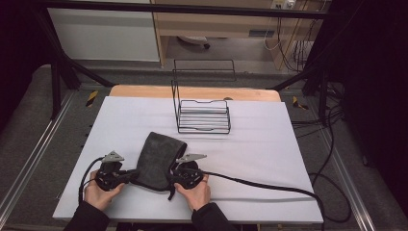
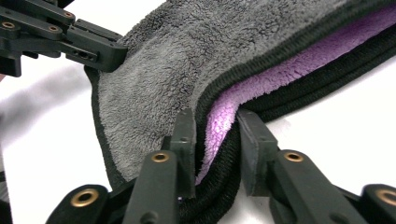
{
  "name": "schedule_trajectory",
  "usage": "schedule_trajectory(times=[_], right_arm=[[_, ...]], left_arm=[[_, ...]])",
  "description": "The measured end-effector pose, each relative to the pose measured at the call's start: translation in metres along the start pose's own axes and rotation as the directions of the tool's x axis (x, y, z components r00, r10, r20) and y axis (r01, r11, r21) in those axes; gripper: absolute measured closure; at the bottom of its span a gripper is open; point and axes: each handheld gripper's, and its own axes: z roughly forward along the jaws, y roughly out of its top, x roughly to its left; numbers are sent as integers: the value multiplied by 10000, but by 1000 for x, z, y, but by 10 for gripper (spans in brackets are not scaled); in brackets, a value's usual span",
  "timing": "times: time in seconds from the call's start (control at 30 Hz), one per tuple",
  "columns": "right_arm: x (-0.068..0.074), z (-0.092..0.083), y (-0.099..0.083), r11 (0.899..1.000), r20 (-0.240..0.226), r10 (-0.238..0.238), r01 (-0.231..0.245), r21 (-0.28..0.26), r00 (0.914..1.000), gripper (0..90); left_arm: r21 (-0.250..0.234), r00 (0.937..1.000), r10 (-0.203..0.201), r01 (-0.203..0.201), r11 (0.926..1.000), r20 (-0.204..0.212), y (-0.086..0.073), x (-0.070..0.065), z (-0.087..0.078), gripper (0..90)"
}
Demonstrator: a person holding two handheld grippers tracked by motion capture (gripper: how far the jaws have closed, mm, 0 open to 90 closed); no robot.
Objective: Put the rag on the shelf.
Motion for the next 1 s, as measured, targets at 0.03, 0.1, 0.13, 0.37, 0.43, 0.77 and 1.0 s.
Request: schedule_trajectory(times=[0.03, 0.1, 0.13, 0.37, 0.43, 0.77, 1.0], right_arm=[[-2, -1, 1, 10000, -106, 17, -17, -15, 9999, 746], [-5, -4, 4, 9999, -191, 50, -48, 109, 9998, 756], [-6, -7, 5, 9999, -190, 42, -39, 160, 9998, 761], [-18, -33, 7, 9985, -201, 31, -19, 555, 9998, 767], [-19, -39, 4, 9980, -180, 72, -61, 630, 9998, 767], [-25, -67, -12, 9956, 36, -156, 152, 926, 9999, 745], [-35, -65, -20, 9968, 25, -728, 726, 347, 9973, 598]], left_arm=[[-64, 10000, -54, 54, 10000, 43, 0, -1, -1, 838], [-85, 9998, -104, 106, 9999, 160, -1, -1, -1, 840], [-80, 9994, -153, 156, 9998, 311, -1, -2, -2, 841], [20, 9957, 57, -59, 10000, 920, -1, -24, 3, 842], [73, 9935, 133, -142, 9999, 1130, -2, -34, 5, 842], [50, 9873, 426, -439, 9990, 1530, -7, -64, 10, 836], [12, 9897, 649, -656, 9978, 1274, -8, -68, 12, 792]])
